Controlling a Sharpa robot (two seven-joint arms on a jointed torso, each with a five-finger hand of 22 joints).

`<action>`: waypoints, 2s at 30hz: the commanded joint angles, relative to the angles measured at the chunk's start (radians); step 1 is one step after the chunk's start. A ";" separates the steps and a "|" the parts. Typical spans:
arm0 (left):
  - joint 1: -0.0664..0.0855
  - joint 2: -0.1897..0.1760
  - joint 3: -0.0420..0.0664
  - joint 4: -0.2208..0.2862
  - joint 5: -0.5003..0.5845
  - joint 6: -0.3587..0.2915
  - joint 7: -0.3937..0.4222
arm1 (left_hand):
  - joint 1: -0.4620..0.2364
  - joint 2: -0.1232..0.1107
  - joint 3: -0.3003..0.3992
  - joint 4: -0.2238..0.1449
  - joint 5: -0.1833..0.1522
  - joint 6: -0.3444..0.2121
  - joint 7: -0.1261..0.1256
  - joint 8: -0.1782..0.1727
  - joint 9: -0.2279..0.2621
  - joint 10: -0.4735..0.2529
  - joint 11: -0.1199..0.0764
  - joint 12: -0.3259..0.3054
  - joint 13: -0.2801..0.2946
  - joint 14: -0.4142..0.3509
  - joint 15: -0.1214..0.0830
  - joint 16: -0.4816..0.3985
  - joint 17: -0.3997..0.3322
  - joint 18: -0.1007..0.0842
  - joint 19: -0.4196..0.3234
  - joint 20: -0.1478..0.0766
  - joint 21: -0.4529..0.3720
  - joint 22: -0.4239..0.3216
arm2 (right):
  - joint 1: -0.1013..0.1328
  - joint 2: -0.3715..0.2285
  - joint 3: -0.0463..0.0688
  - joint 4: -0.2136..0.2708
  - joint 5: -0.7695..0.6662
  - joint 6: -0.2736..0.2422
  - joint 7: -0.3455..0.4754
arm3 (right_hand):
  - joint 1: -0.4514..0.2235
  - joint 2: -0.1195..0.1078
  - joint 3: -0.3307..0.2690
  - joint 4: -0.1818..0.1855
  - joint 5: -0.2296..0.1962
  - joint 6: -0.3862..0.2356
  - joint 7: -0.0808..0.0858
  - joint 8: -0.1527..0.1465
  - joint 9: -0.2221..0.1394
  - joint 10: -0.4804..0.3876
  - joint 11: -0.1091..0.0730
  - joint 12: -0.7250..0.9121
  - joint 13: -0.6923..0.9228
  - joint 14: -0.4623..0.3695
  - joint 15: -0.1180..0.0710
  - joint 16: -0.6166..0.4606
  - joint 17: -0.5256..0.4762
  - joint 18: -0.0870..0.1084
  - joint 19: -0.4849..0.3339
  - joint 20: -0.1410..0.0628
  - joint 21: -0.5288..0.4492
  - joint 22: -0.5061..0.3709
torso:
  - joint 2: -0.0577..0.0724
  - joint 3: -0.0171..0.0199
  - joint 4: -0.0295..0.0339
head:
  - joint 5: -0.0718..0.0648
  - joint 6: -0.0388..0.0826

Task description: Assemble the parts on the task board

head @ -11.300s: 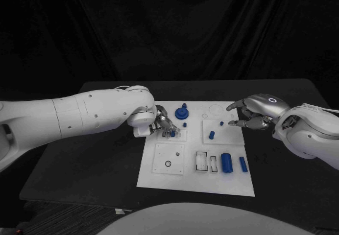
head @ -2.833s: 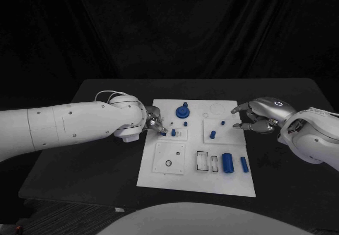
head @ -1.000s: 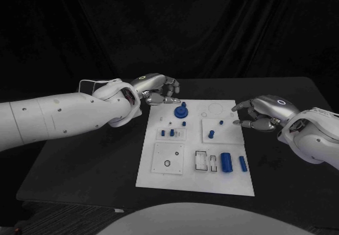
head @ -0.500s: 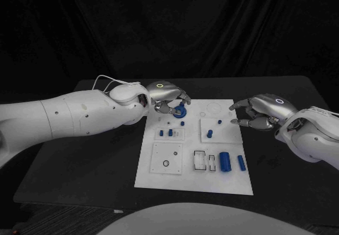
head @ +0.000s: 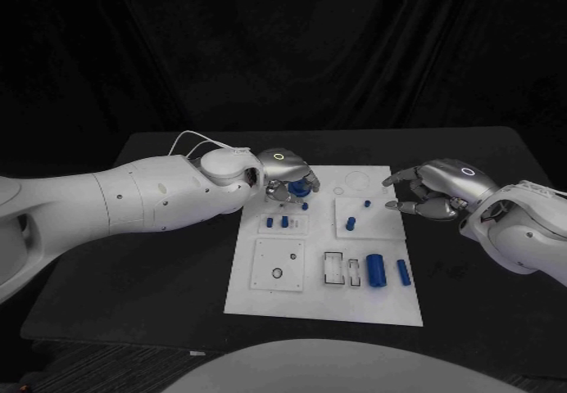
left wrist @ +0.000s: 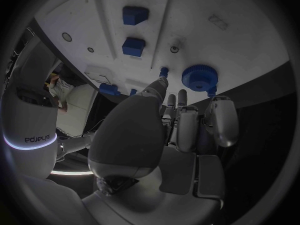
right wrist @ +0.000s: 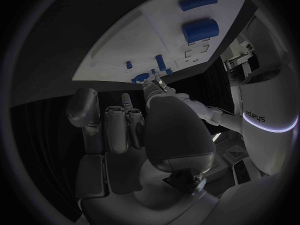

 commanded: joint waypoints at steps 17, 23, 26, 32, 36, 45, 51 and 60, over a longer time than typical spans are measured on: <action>-0.020 0.011 0.001 0.003 -0.026 0.042 0.001 | -0.023 -0.001 0.010 -0.012 0.008 0.047 0.013 0.020 -0.015 0.011 -0.005 0.068 0.052 -0.006 -0.007 0.006 -0.010 0.008 0.008 -0.002 -0.007 0.172 | -0.004 0.002 0.001 0.001 0.001 0.001 -0.008 | -0.002 0.002 0.000 0.003 0.004 0.009 0.003 0.004 -0.001 0.005 -0.005 0.001 0.133 0.069 -0.007 -0.005 0.116 0.015 0.005 -0.002 -0.003 0.111 | -0.004 0.0020 0.0033 | -0.002 0.000; -0.025 0.012 0.001 0.002 -0.026 0.043 0.009 | -0.010 0.003 0.026 -0.024 0.018 0.066 0.014 0.031 -0.017 0.017 -0.015 0.084 0.064 -0.008 -0.013 0.005 -0.015 0.008 0.009 -0.005 -0.007 0.173 | -0.005 0.003 0.001 -0.001 0.003 0.006 -0.011 | -0.002 0.002 0.000 0.002 0.005 0.009 0.003 0.004 -0.001 0.004 -0.005 0.000 0.132 0.069 -0.007 -0.006 0.115 0.015 0.005 -0.002 -0.005 0.110 | -0.005 0.0021 0.0038 | -0.002 0.000; -0.031 0.015 0.001 -0.002 -0.026 0.041 0.013 | -0.004 0.004 0.036 -0.028 0.022 0.071 0.014 0.035 -0.019 0.024 -0.019 0.083 0.062 -0.011 -0.016 0.003 -0.020 0.008 0.009 -0.007 -0.006 0.173 | -0.005 0.003 0.001 -0.001 0.004 0.008 -0.012 | -0.002 0.002 0.000 0.002 0.005 0.009 0.003 0.004 -0.001 0.004 -0.005 0.000 0.132 0.069 -0.007 -0.006 0.115 0.015 0.005 -0.002 -0.005 0.110 | -0.005 0.0026 0.0047 | -0.003 0.000; -0.042 0.021 0.001 -0.013 -0.026 0.019 0.026 | 0.007 0.005 0.058 -0.038 0.032 0.094 0.017 0.049 -0.020 0.053 -0.028 0.080 0.054 -0.009 -0.024 0.004 -0.023 0.007 0.013 -0.011 -0.002 0.174 | -0.006 0.001 0.001 0.000 0.004 -0.007 0.000 | -0.001 0.002 0.001 0.002 0.005 0.010 0.003 0.004 -0.001 0.006 -0.005 0.002 0.134 0.069 -0.007 -0.005 0.116 0.015 0.005 -0.002 -0.004 0.110 | -0.005 0.0025 0.0043 | -0.005 0.000; -0.050 0.028 0.001 -0.025 -0.026 -0.003 0.032 | 0.017 0.010 0.082 -0.049 0.040 0.129 0.024 0.069 -0.018 0.085 -0.041 0.077 0.045 -0.013 -0.034 -0.001 -0.035 0.007 0.015 -0.016 -0.001 0.175 | -0.006 0.000 0.001 0.001 0.004 -0.013 0.005 | 0.001 0.003 0.001 0.002 0.006 0.012 0.003 0.004 -0.001 0.006 -0.005 0.002 0.134 0.070 -0.007 -0.004 0.117 0.015 0.005 -0.002 -0.004 0.110 | -0.005 0.0027 0.0037 | -0.007 0.000; -0.063 0.033 0.001 -0.040 -0.026 -0.088 0.053 | 0.043 0.020 0.122 -0.076 0.043 0.206 0.030 0.114 -0.007 0.190 -0.061 0.061 0.011 -0.011 -0.053 -0.016 -0.072 -0.003 0.048 -0.027 0.042 0.188 | -0.009 -0.003 0.001 0.002 0.004 -0.020 0.008 | 0.004 0.005 0.004 0.000 0.007 0.015 0.003 0.005 -0.001 0.006 -0.005 0.003 0.134 0.070 -0.007 -0.004 0.117 0.015 0.006 -0.002 -0.004 0.111 | -0.005 0.0023 0.0022 | -0.010 0.000; -0.065 0.013 0.001 -0.026 -0.026 -0.143 0.055 | 0.050 0.013 0.139 -0.093 0.044 0.246 0.041 0.116 -0.015 0.255 -0.056 0.010 -0.033 0.003 -0.049 -0.022 -0.084 -0.008 0.064 -0.035 0.062 0.193 | -0.012 -0.006 0.001 0.003 0.004 -0.019 0.006 | 0.006 0.006 0.005 -0.001 0.007 0.016 0.004 0.005 -0.001 0.006 -0.005 0.002 0.134 0.070 -0.007 -0.004 0.117 0.015 0.006 -0.002 -0.004 0.111 | -0.005 0.0018 0.0020 | -0.010 0.000; -0.058 -0.065 0.001 0.060 -0.026 -0.155 0.024 | 0.032 0.001 0.150 -0.088 0.030 0.284 0.049 0.089 -0.038 0.320 -0.050 -0.084 -0.098 0.007 -0.045 -0.033 -0.107 -0.009 0.070 -0.036 0.066 0.195 | -0.014 -0.010 0.001 0.002 0.004 -0.012 -0.002 | 0.007 0.006 0.005 -0.001 0.007 0.017 0.004 0.005 -0.001 0.004 -0.005 0.000 0.131 0.069 -0.007 -0.006 0.115 0.015 0.006 -0.002 -0.007 0.110 | -0.006 0.0021 0.0026 | -0.008 0.000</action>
